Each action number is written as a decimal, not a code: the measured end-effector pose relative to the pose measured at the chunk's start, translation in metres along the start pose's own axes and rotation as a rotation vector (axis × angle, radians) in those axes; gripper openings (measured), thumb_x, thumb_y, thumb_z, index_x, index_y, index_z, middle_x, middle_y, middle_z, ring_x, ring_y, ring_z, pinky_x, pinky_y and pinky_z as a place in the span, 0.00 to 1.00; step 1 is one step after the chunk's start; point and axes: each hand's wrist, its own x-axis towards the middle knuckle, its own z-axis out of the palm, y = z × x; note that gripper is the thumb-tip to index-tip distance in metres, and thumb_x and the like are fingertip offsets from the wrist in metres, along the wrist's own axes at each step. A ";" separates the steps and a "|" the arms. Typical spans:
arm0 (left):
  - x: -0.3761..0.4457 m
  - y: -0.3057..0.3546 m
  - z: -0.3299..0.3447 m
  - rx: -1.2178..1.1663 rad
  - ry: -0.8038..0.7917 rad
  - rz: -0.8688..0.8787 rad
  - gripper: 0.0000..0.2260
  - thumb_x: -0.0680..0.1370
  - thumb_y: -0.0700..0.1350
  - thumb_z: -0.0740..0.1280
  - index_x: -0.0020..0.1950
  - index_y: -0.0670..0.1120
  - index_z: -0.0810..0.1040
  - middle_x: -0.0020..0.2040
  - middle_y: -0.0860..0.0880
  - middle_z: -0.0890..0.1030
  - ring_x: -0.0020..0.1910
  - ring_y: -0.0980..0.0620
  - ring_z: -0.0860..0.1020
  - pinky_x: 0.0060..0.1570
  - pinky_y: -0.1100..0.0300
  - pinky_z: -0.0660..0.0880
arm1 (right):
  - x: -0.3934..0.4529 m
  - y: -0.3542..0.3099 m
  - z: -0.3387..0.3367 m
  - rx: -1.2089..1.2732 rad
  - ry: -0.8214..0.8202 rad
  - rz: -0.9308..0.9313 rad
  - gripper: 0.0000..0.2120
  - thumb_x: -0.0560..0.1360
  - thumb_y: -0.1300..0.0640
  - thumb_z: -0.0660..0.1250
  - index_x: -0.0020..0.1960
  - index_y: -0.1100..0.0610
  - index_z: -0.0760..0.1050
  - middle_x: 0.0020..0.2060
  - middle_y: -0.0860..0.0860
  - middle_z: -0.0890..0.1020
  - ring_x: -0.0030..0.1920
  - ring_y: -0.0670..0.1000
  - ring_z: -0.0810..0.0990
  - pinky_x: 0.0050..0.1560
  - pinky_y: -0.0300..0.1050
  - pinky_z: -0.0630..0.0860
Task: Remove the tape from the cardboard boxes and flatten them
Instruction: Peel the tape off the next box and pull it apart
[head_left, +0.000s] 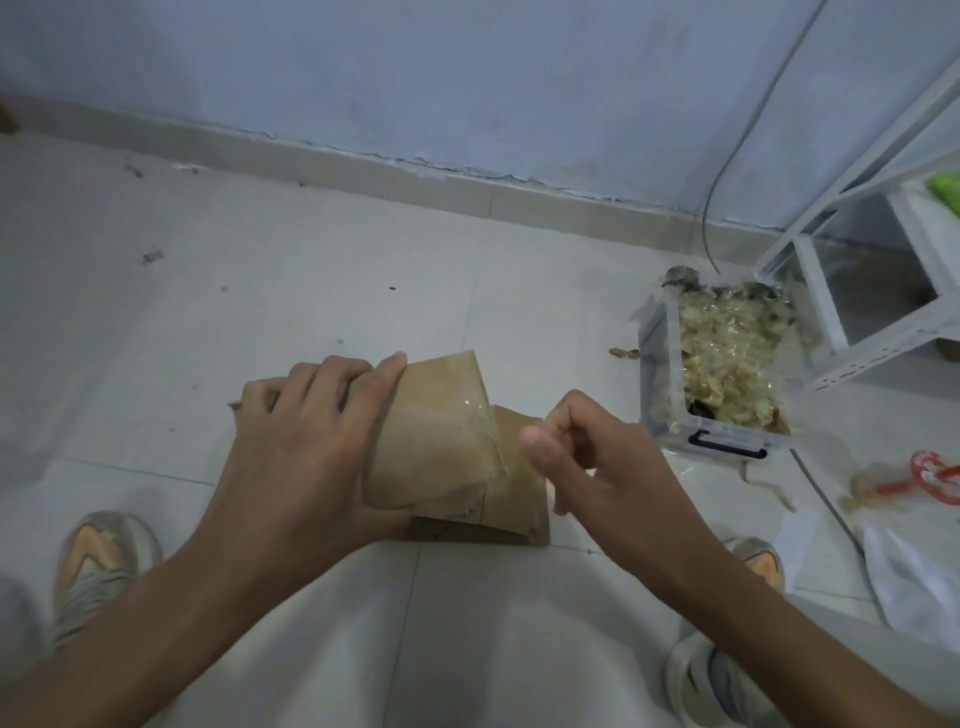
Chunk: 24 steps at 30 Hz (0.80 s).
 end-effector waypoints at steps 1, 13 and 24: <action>0.000 0.002 0.000 -0.012 0.000 -0.003 0.49 0.63 0.73 0.63 0.78 0.47 0.69 0.63 0.46 0.76 0.58 0.42 0.75 0.54 0.44 0.68 | 0.001 -0.001 0.001 -0.085 0.009 -0.018 0.22 0.75 0.30 0.65 0.44 0.49 0.72 0.32 0.49 0.79 0.32 0.51 0.77 0.36 0.56 0.77; -0.003 0.016 0.002 0.002 0.018 0.070 0.47 0.62 0.68 0.69 0.76 0.46 0.71 0.62 0.47 0.77 0.57 0.43 0.77 0.52 0.46 0.68 | 0.014 -0.009 0.004 -0.931 0.016 -0.337 0.13 0.83 0.46 0.59 0.43 0.51 0.66 0.33 0.47 0.70 0.25 0.53 0.68 0.25 0.46 0.65; -0.011 0.018 0.013 -0.109 -0.059 0.038 0.49 0.62 0.68 0.68 0.80 0.48 0.66 0.62 0.49 0.75 0.56 0.46 0.76 0.53 0.46 0.74 | 0.010 0.006 0.007 -0.357 0.025 -0.139 0.14 0.82 0.49 0.54 0.40 0.54 0.66 0.27 0.50 0.74 0.28 0.53 0.73 0.31 0.57 0.71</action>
